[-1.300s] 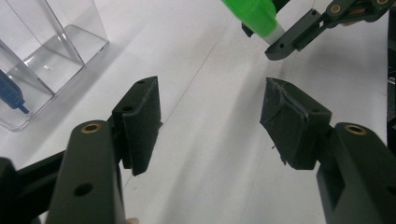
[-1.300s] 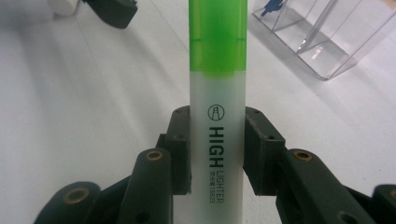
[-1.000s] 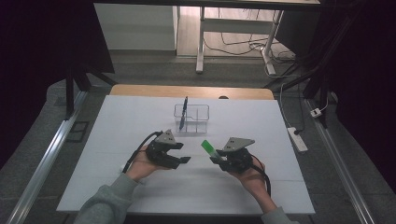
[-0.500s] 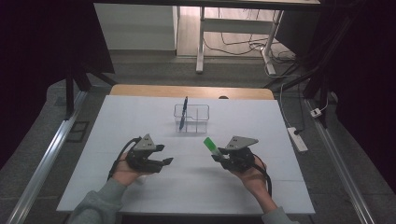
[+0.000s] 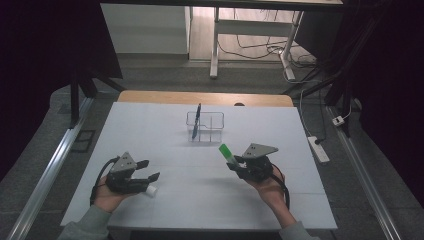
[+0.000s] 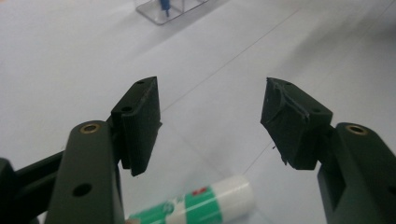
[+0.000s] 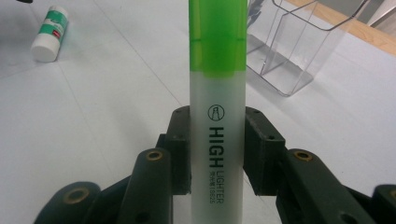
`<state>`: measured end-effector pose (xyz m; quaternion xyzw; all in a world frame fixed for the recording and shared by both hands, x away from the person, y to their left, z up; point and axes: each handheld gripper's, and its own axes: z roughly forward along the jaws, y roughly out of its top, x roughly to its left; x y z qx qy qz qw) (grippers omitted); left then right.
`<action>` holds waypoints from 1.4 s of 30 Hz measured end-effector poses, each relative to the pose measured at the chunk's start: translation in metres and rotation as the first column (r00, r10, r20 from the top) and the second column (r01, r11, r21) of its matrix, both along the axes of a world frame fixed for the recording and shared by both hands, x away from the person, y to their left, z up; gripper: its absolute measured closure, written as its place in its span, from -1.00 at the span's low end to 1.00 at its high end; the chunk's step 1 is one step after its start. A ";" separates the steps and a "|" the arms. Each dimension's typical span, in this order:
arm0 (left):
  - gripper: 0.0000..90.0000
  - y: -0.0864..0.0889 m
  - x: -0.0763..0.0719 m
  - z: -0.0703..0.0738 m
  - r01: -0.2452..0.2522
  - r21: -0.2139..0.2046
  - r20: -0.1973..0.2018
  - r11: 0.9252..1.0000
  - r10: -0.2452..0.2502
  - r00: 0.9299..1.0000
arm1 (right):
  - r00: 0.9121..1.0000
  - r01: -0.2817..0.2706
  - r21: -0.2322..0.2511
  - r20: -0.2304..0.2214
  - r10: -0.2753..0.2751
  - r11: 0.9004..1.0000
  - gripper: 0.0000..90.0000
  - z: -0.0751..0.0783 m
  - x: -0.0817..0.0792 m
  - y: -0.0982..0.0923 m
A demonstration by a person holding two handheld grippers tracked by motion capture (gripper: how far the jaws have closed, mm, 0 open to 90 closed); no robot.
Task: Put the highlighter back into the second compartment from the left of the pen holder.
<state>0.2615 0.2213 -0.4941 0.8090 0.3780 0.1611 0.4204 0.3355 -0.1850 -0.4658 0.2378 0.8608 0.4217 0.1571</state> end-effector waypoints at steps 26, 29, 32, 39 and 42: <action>-0.20 0.027 -0.005 -0.002 -0.042 -0.052 -0.012 0.998 0.042 0.999 | 1.000 0.023 0.119 0.014 -0.025 0.993 0.46 0.025 0.035 0.031; -0.20 0.027 -0.006 -0.001 -0.040 -0.052 -0.007 0.998 0.039 0.999 | 0.999 0.025 0.127 0.016 -0.028 0.992 0.46 0.028 0.039 0.034; -0.20 0.027 -0.005 -0.001 -0.041 -0.046 -0.007 0.998 0.040 0.999 | 0.999 0.032 0.136 0.014 -0.034 0.990 0.46 0.030 0.045 0.037; -0.20 0.027 -0.005 -0.002 -0.040 -0.050 -0.008 0.998 0.039 0.999 | 0.998 0.049 0.148 0.018 -0.052 0.988 0.46 0.033 0.053 0.039; -0.20 0.027 -0.005 -0.002 -0.038 -0.048 -0.007 0.998 0.038 0.999 | 0.998 0.059 0.147 0.020 -0.063 0.987 0.46 0.034 0.056 0.039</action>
